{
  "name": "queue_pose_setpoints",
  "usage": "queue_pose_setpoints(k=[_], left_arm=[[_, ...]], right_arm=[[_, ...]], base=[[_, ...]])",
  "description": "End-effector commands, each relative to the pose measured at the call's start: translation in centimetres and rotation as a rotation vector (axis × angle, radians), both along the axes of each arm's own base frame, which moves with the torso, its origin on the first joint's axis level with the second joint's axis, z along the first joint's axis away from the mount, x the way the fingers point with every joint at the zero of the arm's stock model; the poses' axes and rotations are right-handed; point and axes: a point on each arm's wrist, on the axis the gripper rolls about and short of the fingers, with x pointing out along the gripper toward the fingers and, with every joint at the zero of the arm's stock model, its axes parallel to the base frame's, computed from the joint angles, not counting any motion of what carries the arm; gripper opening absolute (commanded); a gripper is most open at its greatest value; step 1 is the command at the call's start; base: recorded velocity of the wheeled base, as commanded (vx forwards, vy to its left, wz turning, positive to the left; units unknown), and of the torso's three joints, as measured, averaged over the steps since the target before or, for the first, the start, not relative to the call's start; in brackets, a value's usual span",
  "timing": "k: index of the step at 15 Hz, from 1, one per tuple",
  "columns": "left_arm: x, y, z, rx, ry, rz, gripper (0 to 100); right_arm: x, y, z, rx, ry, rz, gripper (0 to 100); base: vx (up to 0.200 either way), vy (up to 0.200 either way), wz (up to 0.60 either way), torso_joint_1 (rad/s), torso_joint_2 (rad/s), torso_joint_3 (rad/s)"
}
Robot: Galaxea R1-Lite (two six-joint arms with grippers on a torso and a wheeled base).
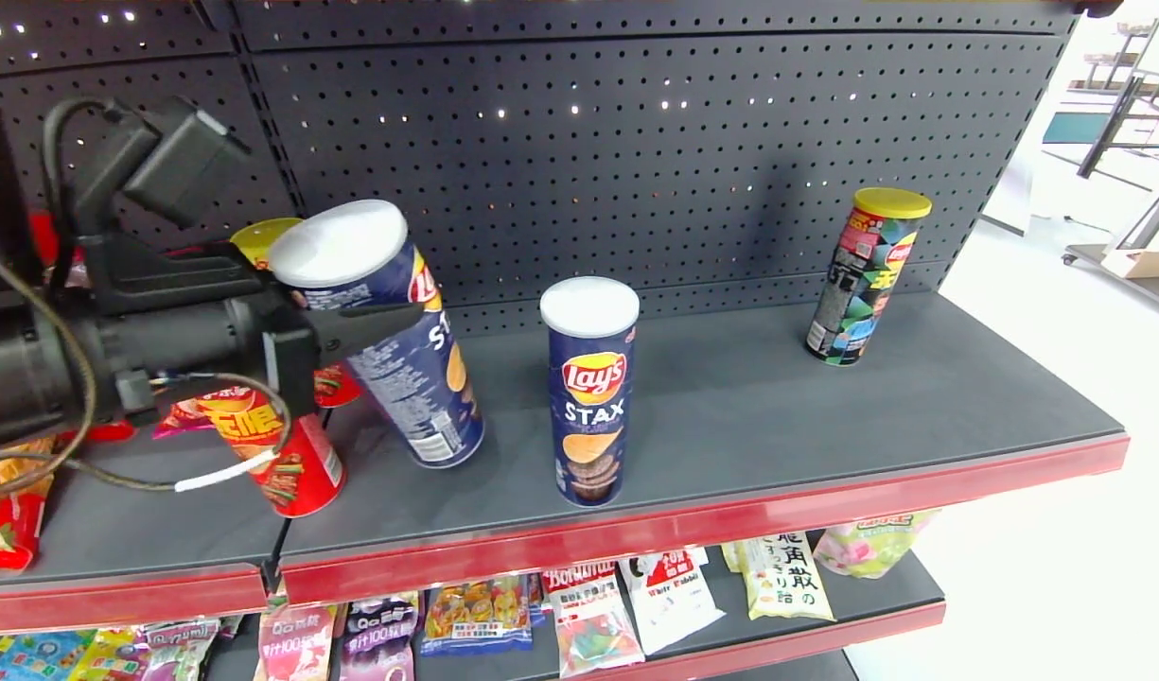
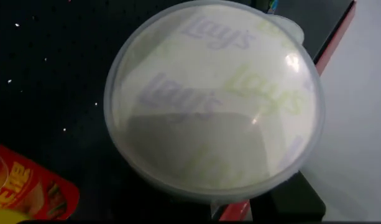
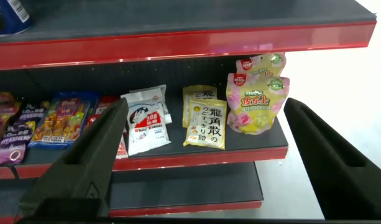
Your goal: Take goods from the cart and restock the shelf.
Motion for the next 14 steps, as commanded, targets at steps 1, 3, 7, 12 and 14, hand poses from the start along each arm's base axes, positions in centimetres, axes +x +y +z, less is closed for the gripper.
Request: queue_pose_setpoints(k=[1,3,7,12,14], left_arm=[[4.0,-2.0,-1.5,0.023,0.052,-0.015,0],[6.3,-2.9,-1.4,0.024,0.043,-0.017,0],[10.6,-4.6,-1.7,0.022,0.034,-0.007,0],[13.6,-5.9,-2.9,0.024,0.046,-0.009,0],[14.1,-6.2,-3.4,0.024,0.046,-0.011,0]], right_arm=[[0.0,0.0,0.0,0.000,0.003,0.001,100],[0.0,0.0,0.0,0.000,0.004,0.001,100],[0.0,0.0,0.0,0.000,0.003,0.001,100],[0.0,0.0,0.0,0.000,0.003,0.001,100],[0.0,0.0,0.0,0.000,0.003,0.001,100]], base=[[0.000,0.000,0.00,0.000,0.00,0.000],[0.000,0.000,0.00,0.000,0.00,0.000],[0.000,0.000,0.00,0.000,0.00,0.000],[0.000,0.000,0.00,0.000,0.00,0.000],[0.000,0.000,0.00,0.000,0.00,0.000]])
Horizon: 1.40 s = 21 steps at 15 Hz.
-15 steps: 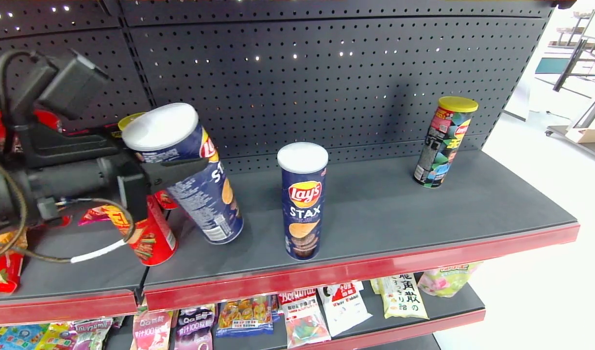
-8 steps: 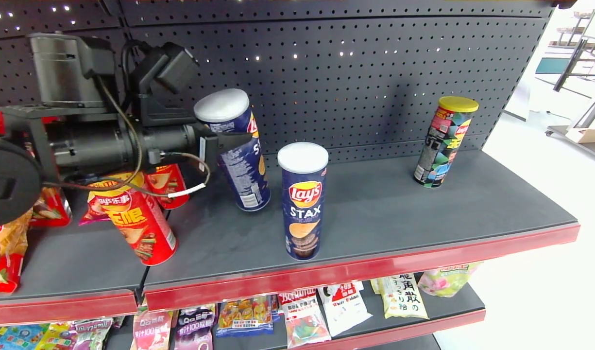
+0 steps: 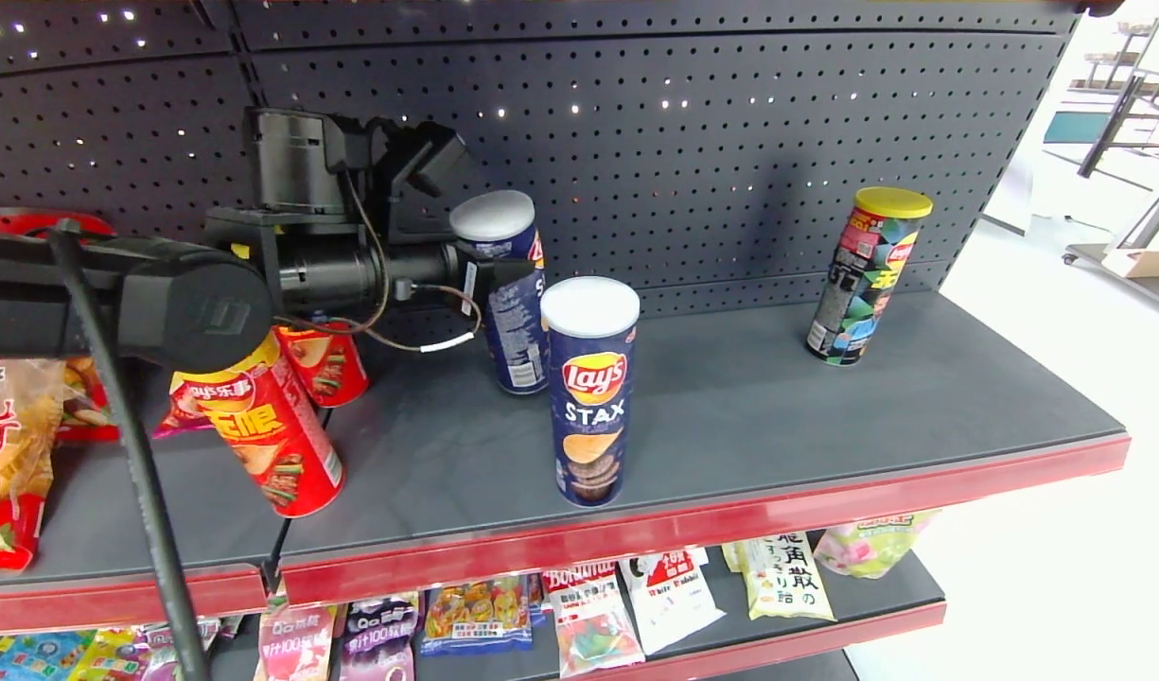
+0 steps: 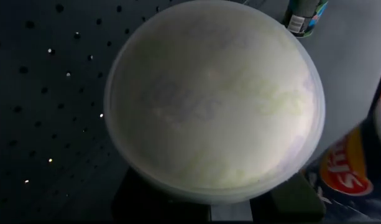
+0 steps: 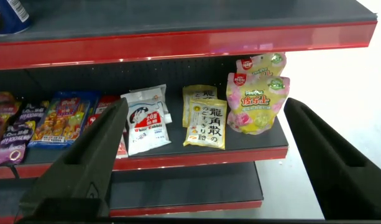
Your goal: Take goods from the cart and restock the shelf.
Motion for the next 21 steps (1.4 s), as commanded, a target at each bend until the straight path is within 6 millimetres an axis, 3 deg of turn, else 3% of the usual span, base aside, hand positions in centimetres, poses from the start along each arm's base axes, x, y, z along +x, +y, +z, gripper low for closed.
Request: queue_pose_setpoints(k=[1,12,21], left_arm=[[1.0,-0.5,-1.2,0.004,0.011,-0.002,0],[1.2,-2.1,-1.8,-0.003,0.008,-0.036,0],[1.0,-2.1,-2.3,0.009,0.021,-0.039,0]], right_arm=[[0.0,0.0,0.0,0.000,0.002,0.000,100],[0.0,0.0,0.0,0.000,0.002,0.000,100],[0.0,0.0,0.0,0.000,0.002,0.000,100]], base=[[0.000,0.000,0.00,0.000,0.00,0.000],[0.000,0.000,0.00,0.000,0.00,0.000],[0.000,0.000,0.00,0.000,0.00,0.000]])
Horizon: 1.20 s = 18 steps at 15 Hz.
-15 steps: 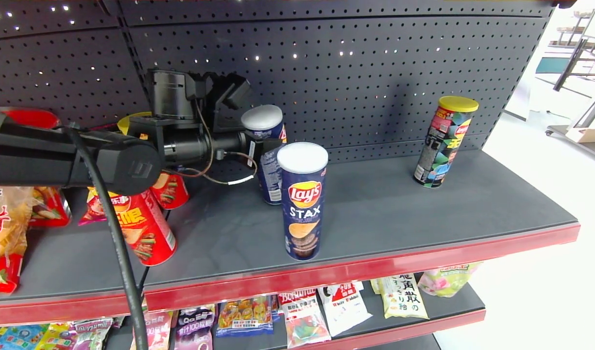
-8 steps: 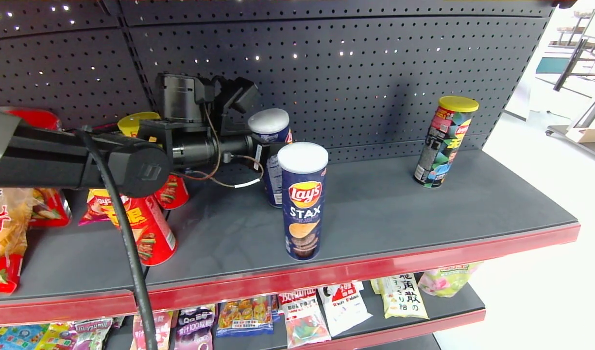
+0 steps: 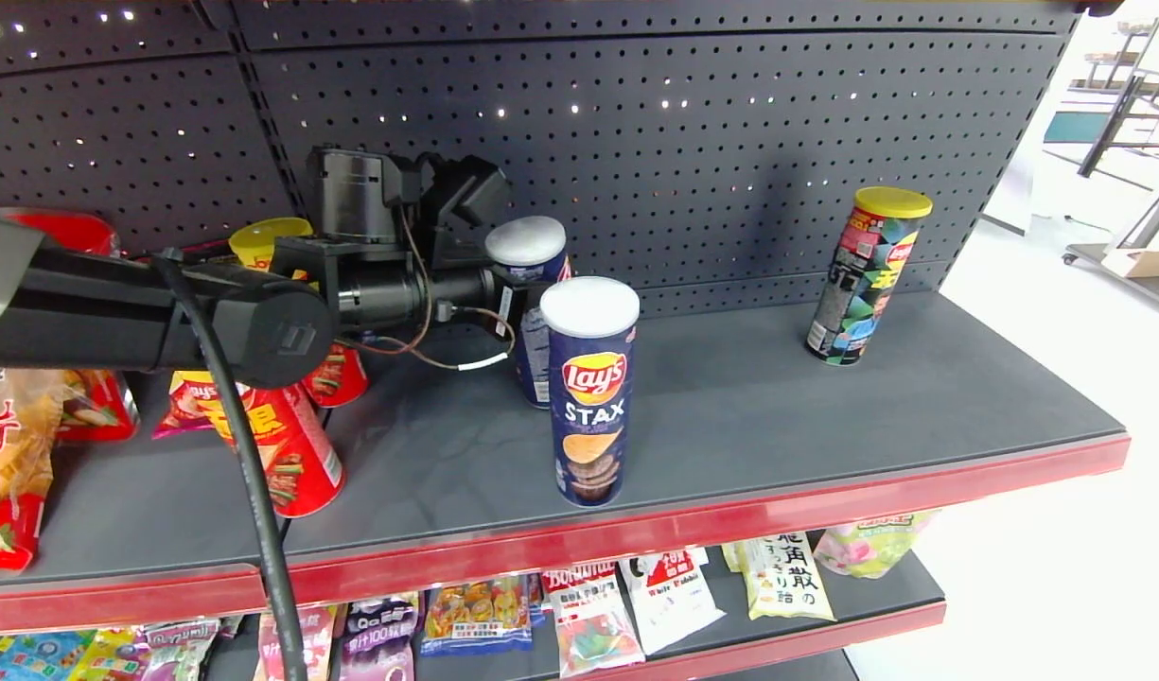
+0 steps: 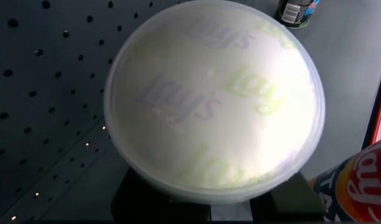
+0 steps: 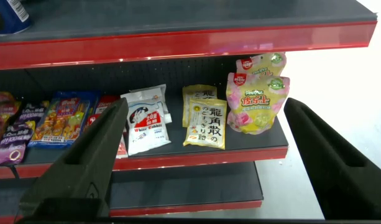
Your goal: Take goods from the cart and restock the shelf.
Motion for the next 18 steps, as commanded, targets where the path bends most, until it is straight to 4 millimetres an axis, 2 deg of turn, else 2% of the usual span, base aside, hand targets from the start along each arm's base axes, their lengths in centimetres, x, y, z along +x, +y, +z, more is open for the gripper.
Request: queue_pose_setpoints(k=[1,5,6,11,18], left_arm=[[-0.1,0.0,0.1,0.000,-0.001,0.000,0],[-0.1,0.0,0.1,-0.001,0.001,0.000,0],[-0.1,0.0,0.1,-0.001,0.001,0.000,100],[-0.5,0.4,0.1,0.005,0.002,0.018,100],[-3.9,3.2,0.7,0.015,0.021,0.051,100]], right_arm=[[0.0,0.0,0.0,0.000,0.001,0.000,100],[0.0,0.0,0.0,0.000,0.001,0.000,100],[0.0,0.0,0.0,0.000,0.001,0.000,100],[0.0,0.0,0.0,0.000,0.001,0.000,100],[0.0,0.0,0.0,0.000,0.001,0.000,100]], base=[[0.000,0.000,0.00,0.000,0.00,0.000],[0.000,0.000,0.00,0.000,0.00,0.000],[0.000,0.000,0.00,0.000,0.00,0.000],[0.000,0.000,0.00,0.000,0.00,0.000],[0.000,0.000,0.00,0.000,0.00,0.000]])
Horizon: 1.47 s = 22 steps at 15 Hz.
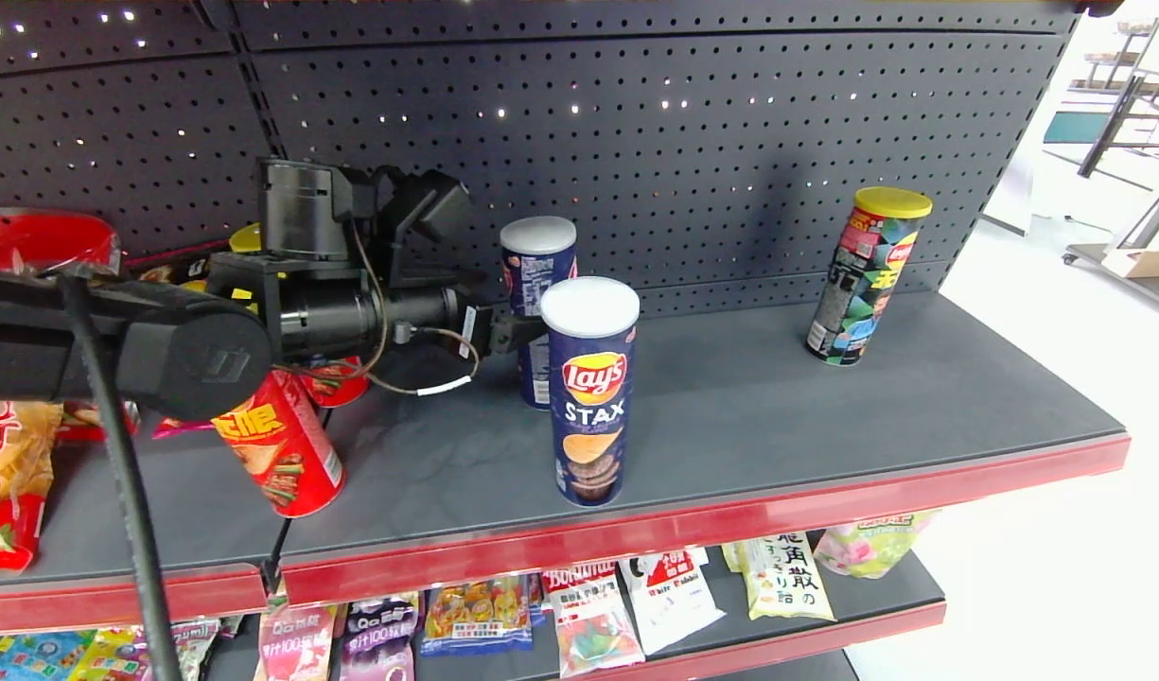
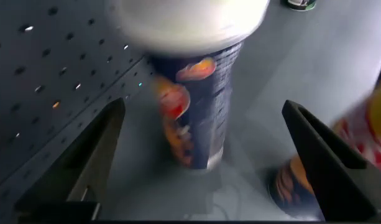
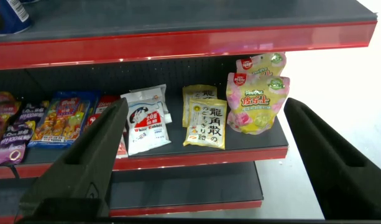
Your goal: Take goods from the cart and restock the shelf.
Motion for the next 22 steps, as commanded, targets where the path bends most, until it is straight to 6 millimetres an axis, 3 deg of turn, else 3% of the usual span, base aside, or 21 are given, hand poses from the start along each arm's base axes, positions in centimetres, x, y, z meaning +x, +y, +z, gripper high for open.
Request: queue_pose_setpoints(k=[1,6,11,13,14,15,16,18,19,20,22], left_arm=[[-2.0,1.1,1.2,-0.007,-0.021,0.009,100],[-5.3,2.5,2.5,-0.018,-0.046,0.013,100],[-10.1,4.4,4.0,-0.037,-0.104,0.003,100],[-14.2,6.0,4.8,-0.059,-0.150,0.000,100],[-17.7,7.5,4.9,-0.067,-0.174,-0.003,100],[-19.9,8.5,5.0,-0.071,-0.188,0.000,100],[-23.4,10.0,4.9,-0.069,-0.200,-0.002,100],[-28.2,12.4,3.7,-0.068,-0.210,0.088,100],[-29.5,13.1,2.8,-0.066,-0.218,0.137,100],[-31.8,14.2,0.9,-0.066,-0.255,0.314,100],[-32.9,14.6,-0.3,-0.104,-0.236,0.529,100]], right_arm=[[0.0,0.0,0.0,0.000,0.001,0.000,100],[0.0,0.0,0.0,0.000,0.001,0.000,100],[0.0,0.0,0.0,0.000,0.001,0.000,100],[0.0,0.0,0.0,0.000,0.001,0.000,100],[0.0,0.0,0.0,0.000,0.001,0.000,100],[0.0,0.0,0.0,0.000,0.001,0.000,100],[0.0,0.0,0.0,0.000,0.001,0.000,100],[0.0,0.0,0.0,0.000,0.001,0.000,100],[0.0,0.0,0.0,0.000,0.001,0.000,100],[0.0,0.0,0.0,0.000,0.001,0.000,100],[0.0,0.0,0.0,0.000,0.001,0.000,100]], base=[[0.000,0.000,0.00,0.000,0.00,0.000],[0.000,0.000,0.00,0.000,0.00,0.000],[0.000,0.000,0.00,0.000,0.00,0.000],[0.000,0.000,0.00,0.000,0.00,0.000],[0.000,0.000,0.00,0.000,0.00,0.000],[0.000,0.000,0.00,0.000,0.00,0.000],[0.000,0.000,0.00,0.000,0.00,0.000],[0.000,0.000,0.00,0.000,0.00,0.000],[0.000,0.000,0.00,0.000,0.00,0.000],[0.000,0.000,0.00,0.000,0.00,0.000],[0.000,0.000,0.00,0.000,0.00,0.000]])
